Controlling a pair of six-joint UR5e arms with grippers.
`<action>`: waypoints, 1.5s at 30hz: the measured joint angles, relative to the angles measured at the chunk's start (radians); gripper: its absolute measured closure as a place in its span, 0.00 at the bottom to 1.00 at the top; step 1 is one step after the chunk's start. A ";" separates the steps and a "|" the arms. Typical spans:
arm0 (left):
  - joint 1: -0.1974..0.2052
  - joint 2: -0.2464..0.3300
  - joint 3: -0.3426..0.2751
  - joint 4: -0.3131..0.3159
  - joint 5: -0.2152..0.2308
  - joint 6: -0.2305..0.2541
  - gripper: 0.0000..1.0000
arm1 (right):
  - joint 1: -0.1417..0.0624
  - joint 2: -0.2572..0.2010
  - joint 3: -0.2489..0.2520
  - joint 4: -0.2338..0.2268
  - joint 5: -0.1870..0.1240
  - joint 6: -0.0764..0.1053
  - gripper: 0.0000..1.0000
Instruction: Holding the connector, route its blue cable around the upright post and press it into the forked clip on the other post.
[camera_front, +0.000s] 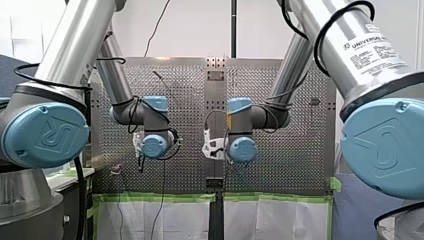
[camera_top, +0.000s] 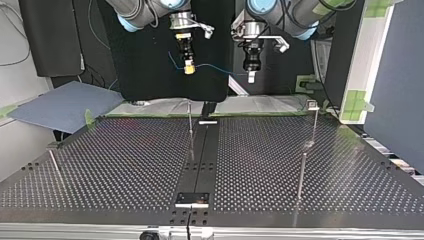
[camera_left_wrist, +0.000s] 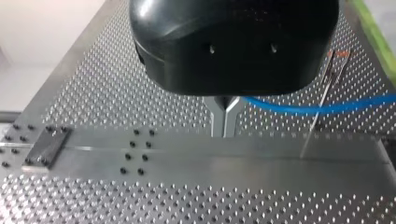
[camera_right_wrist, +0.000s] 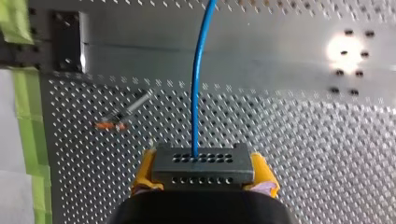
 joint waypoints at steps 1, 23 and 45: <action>0.006 -0.001 0.004 -0.004 -0.006 -0.001 1.00 | -0.002 -0.009 -0.001 0.008 0.006 0.009 1.00; 0.138 0.111 0.032 -0.090 0.007 -0.066 1.00 | -0.130 -0.202 -0.086 0.163 -0.099 0.041 1.00; 0.176 0.287 0.140 -0.264 -0.019 -0.136 1.00 | -0.120 -0.327 -0.200 0.247 -0.265 0.034 1.00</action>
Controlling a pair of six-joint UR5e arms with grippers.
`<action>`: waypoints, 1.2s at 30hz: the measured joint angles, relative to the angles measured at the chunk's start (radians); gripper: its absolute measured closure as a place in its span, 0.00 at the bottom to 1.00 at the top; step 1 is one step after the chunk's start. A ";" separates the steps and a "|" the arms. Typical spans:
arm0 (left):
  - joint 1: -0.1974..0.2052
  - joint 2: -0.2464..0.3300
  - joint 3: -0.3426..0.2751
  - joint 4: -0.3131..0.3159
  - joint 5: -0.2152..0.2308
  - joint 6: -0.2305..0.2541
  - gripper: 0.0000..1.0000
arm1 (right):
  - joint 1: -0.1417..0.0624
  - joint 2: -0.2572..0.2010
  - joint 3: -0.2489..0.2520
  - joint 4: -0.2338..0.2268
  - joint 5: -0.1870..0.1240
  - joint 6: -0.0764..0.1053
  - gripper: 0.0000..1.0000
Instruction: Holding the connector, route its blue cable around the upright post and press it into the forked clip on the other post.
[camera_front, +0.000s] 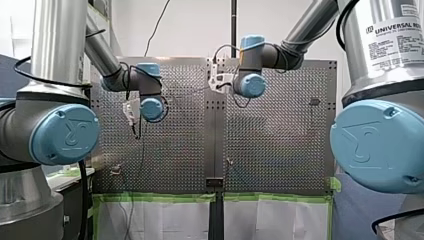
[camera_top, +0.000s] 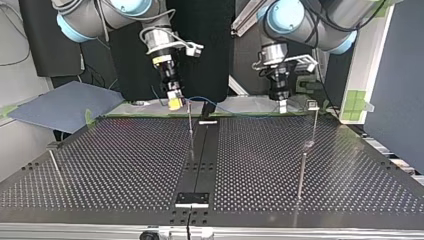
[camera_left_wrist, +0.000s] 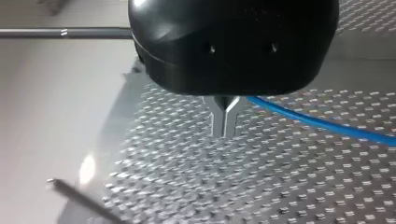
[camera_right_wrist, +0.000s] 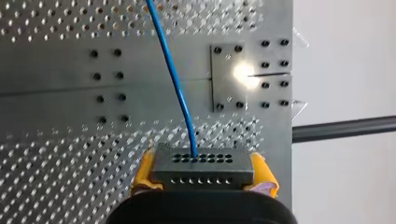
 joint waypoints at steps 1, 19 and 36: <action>0.002 0.008 0.007 -0.008 -0.002 -0.008 1.00 | 0.001 0.000 -0.004 0.001 -0.005 0.000 1.00; 0.048 0.154 0.145 -0.153 -0.055 -0.103 1.00 | 0.013 0.002 -0.090 0.027 -0.068 0.011 1.00; 0.173 0.234 0.234 -0.294 0.040 -0.170 1.00 | 0.016 0.006 -0.172 0.038 -0.122 0.041 1.00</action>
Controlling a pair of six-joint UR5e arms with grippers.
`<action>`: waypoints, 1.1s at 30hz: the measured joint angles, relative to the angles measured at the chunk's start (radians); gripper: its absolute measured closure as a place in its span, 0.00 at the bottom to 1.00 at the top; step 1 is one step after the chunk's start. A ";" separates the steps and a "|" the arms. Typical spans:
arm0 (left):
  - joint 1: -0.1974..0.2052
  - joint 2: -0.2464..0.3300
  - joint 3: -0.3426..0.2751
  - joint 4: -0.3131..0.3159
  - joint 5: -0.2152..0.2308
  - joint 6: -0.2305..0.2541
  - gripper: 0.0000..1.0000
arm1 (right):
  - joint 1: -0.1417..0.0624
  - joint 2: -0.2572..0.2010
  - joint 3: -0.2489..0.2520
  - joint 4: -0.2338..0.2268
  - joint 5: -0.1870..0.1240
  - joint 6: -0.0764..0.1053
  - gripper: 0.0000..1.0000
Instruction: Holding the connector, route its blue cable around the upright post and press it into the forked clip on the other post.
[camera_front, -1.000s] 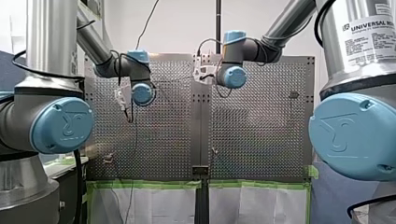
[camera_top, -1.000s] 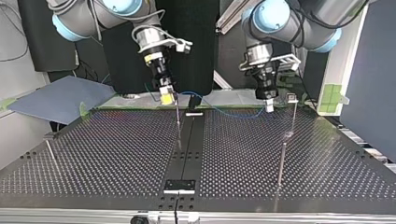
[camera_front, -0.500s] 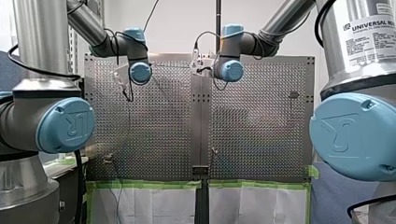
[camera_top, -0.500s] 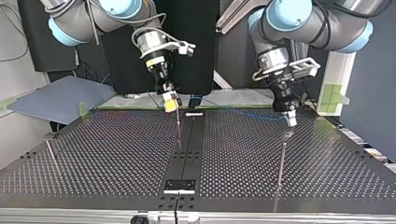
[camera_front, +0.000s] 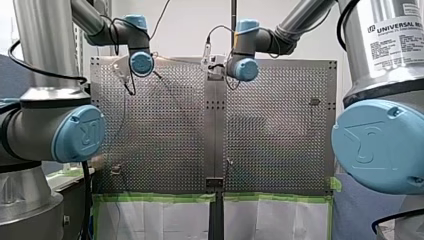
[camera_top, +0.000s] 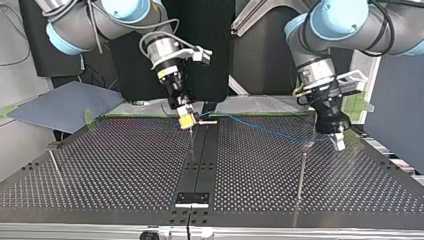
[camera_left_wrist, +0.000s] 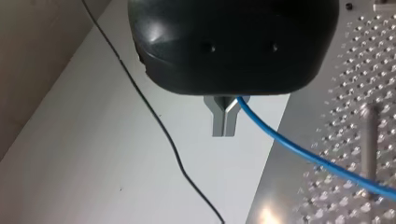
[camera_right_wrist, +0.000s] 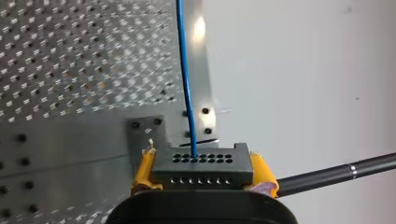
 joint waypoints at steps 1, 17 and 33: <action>0.008 -0.001 0.004 -0.002 0.008 -0.002 1.00 | 0.000 0.000 -0.006 0.001 -0.001 0.001 1.00; 0.088 -0.101 0.122 -0.030 0.140 -0.063 1.00 | -0.005 0.047 -0.104 -0.018 -0.037 0.065 1.00; 0.176 -0.194 0.178 -0.032 0.216 -0.147 1.00 | -0.024 0.106 -0.147 -0.024 -0.038 0.072 1.00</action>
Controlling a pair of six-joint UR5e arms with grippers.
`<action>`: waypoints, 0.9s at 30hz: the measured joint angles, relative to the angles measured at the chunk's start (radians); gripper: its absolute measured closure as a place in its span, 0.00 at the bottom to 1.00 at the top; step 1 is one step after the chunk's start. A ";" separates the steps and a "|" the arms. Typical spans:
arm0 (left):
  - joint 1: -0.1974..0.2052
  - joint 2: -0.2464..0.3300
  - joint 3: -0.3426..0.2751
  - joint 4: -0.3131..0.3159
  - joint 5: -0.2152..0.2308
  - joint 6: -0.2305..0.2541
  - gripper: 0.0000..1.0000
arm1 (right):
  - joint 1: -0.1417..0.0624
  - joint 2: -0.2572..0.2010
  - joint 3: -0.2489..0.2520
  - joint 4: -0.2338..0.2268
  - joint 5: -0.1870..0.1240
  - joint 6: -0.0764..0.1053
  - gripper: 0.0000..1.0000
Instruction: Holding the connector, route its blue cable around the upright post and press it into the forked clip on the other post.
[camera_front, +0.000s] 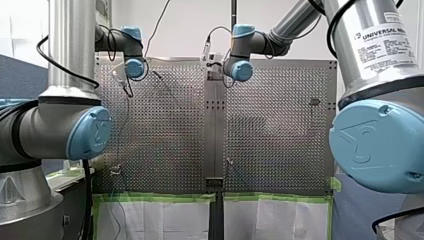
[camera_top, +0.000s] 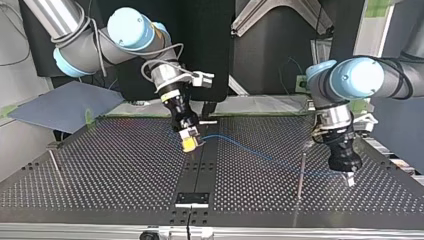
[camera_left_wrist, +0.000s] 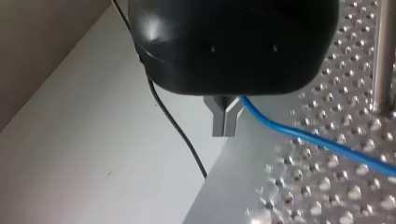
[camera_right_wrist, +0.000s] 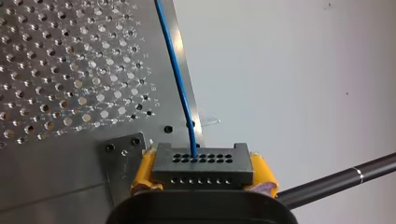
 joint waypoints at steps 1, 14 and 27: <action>0.007 -0.002 0.000 0.001 0.007 -0.007 1.00 | -0.002 0.002 -0.001 -0.003 0.000 0.001 1.00; 0.067 -0.070 0.001 0.031 0.118 -0.047 1.00 | -0.020 0.041 -0.011 -0.017 0.001 0.001 1.00; 0.058 -0.145 0.001 0.045 0.177 -0.049 1.00 | -0.034 0.071 -0.011 -0.015 0.000 -0.004 1.00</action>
